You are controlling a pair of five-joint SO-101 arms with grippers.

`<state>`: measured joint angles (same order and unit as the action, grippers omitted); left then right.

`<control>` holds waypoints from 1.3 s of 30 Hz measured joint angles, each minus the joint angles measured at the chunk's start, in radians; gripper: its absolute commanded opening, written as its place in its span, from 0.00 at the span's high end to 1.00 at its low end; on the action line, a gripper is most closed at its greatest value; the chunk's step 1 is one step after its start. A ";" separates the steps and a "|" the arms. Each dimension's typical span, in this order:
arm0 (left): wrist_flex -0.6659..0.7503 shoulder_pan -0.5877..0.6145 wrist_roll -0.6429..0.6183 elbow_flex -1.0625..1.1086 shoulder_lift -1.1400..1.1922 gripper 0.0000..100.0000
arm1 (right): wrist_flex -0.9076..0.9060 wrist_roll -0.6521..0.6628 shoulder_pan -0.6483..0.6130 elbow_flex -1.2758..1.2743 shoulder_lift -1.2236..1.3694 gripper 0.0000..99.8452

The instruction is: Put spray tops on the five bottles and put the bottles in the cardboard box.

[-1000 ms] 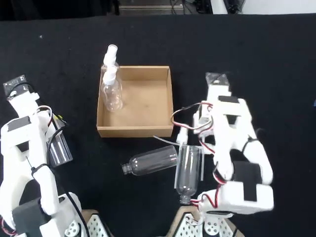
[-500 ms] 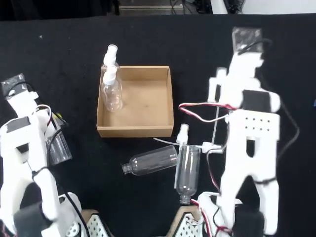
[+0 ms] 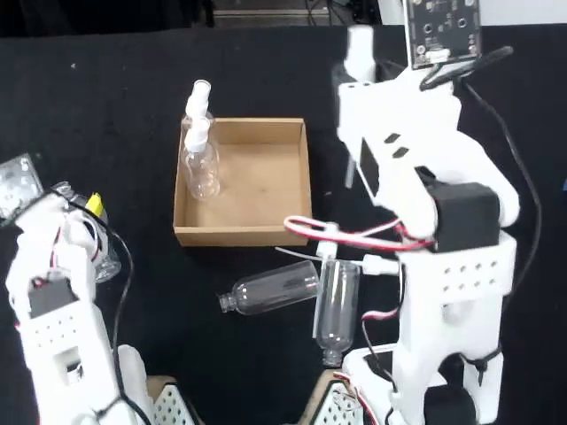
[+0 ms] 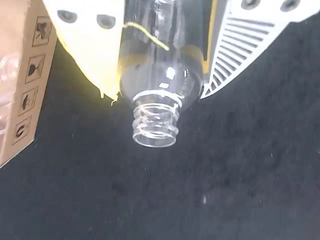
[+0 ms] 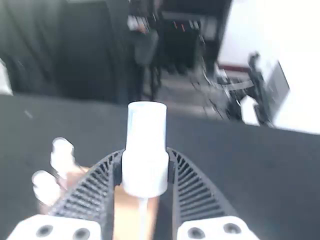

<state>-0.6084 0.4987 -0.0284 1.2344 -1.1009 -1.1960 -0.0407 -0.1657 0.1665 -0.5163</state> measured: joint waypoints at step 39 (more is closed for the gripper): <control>0.278 -0.166 0.000 0.440 -0.712 0.94 | 0.000 -0.115 -0.124 0.149 -0.002 0.99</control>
<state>-0.3307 0.3330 -0.0284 1.6747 -1.8128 -1.1960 -0.1557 -0.2900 0.3153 -0.5178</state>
